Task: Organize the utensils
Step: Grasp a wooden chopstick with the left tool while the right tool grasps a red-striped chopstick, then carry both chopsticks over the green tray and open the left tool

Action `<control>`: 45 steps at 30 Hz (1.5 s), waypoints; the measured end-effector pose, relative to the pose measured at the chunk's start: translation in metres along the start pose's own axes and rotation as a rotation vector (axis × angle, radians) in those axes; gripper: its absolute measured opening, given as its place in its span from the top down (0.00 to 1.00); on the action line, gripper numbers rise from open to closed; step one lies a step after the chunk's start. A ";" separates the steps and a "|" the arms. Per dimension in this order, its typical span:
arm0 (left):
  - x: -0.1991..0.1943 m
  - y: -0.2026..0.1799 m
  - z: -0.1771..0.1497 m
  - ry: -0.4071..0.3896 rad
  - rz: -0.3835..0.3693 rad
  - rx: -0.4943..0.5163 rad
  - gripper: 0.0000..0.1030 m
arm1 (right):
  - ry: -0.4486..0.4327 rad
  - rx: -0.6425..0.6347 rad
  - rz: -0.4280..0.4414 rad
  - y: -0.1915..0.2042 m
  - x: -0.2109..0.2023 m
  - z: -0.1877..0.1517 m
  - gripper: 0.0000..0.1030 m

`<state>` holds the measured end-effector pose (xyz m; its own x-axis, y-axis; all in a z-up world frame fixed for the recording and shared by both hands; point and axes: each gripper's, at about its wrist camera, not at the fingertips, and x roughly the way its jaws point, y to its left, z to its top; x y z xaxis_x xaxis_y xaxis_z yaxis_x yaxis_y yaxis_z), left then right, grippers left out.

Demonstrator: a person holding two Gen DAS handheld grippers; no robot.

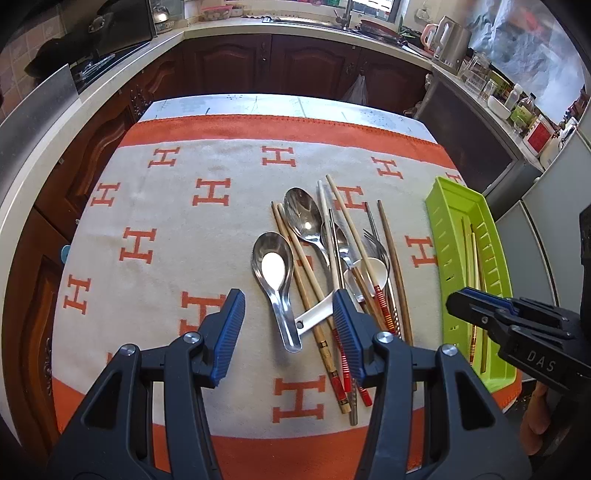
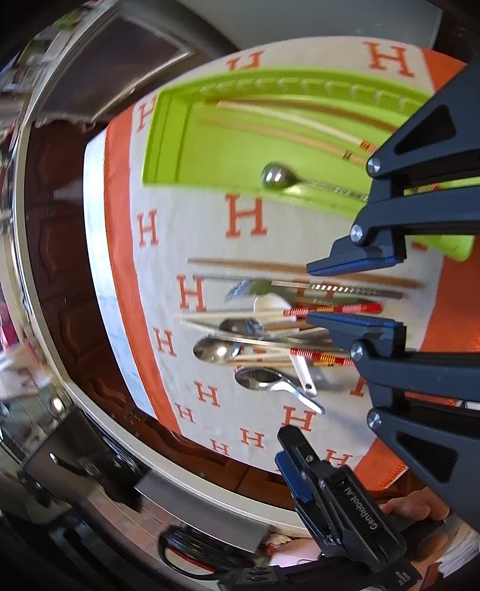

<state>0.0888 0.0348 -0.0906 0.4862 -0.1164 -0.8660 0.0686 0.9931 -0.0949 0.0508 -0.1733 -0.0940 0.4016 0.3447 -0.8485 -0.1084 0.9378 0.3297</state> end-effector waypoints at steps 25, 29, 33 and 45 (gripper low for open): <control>0.086 -0.013 0.028 0.136 -0.184 0.061 0.83 | 0.104 -0.107 -0.017 0.014 0.095 0.030 0.92; 0.094 -0.019 0.028 0.157 -0.199 0.073 0.83 | 0.092 -0.093 0.012 0.011 0.092 0.030 0.95; 0.100 -0.026 0.028 0.170 -0.202 0.087 0.83 | 0.052 -0.073 0.053 0.009 0.079 0.028 0.95; 0.108 -0.030 0.027 0.190 -0.196 0.081 0.88 | -0.006 -0.037 0.111 0.001 0.052 0.024 0.95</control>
<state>0.1631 -0.0076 -0.1684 0.2853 -0.2943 -0.9121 0.2182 0.9466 -0.2372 0.0930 -0.1550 -0.1280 0.3908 0.4467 -0.8048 -0.1860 0.8946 0.4062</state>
